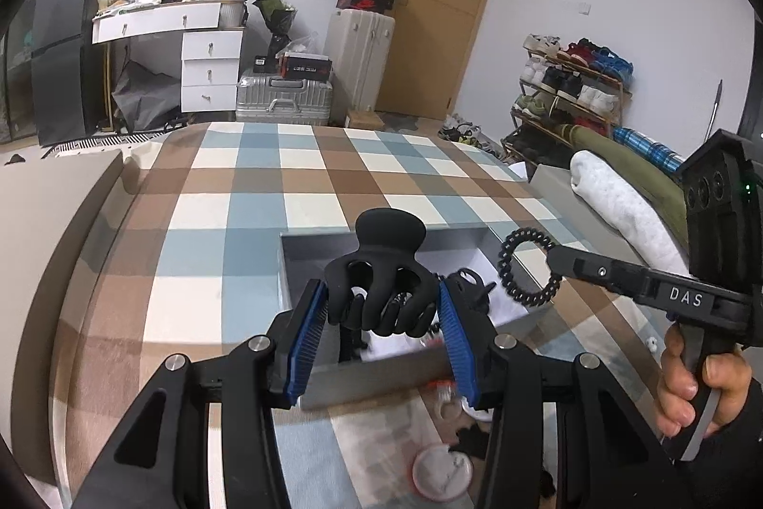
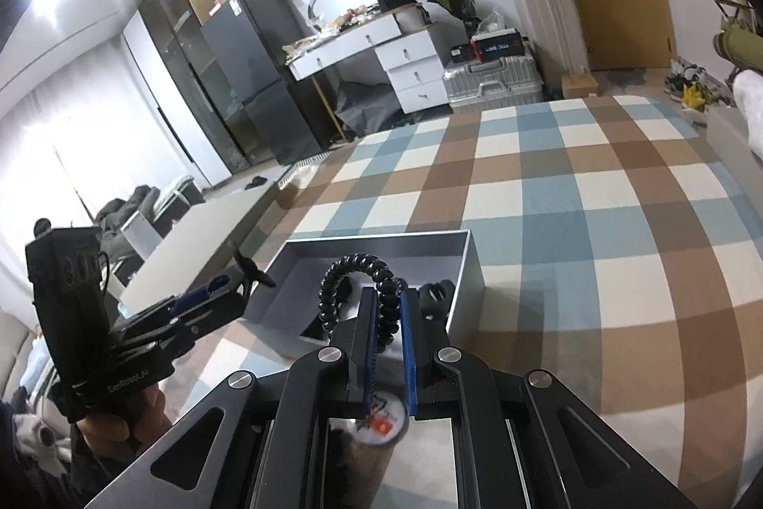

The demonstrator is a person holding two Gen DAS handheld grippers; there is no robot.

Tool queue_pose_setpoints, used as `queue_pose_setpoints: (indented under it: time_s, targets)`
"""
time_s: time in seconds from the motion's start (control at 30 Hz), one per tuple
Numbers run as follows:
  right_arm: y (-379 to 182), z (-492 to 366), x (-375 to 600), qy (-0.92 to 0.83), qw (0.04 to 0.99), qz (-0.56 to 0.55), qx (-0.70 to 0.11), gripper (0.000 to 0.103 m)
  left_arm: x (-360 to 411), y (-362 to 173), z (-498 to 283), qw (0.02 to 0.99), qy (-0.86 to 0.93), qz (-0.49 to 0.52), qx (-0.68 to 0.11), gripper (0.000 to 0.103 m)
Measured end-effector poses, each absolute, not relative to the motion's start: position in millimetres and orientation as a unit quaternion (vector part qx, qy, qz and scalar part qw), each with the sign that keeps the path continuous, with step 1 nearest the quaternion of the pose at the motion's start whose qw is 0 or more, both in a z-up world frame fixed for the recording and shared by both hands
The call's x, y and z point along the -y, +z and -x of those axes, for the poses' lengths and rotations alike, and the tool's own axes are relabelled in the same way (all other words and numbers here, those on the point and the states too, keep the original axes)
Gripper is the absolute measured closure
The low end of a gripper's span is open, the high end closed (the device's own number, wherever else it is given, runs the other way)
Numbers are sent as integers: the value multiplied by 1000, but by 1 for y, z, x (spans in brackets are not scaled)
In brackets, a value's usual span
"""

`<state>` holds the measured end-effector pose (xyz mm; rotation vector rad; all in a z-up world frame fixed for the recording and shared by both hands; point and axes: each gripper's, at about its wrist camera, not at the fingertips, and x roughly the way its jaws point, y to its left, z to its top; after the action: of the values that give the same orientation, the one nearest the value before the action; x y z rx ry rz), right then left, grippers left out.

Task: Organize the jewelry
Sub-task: 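Carry the clip with the left tool while the right tool carries the tie over the box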

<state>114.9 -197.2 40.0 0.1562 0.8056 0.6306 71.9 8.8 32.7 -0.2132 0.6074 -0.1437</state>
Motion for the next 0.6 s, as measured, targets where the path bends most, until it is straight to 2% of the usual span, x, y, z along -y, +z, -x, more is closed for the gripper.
queue_pose_setpoints:
  time_s: [0.6]
  targets:
    - [16,-139,167,258,876,-21,-408,94,6,16,-98,937,-37,57,-343,61]
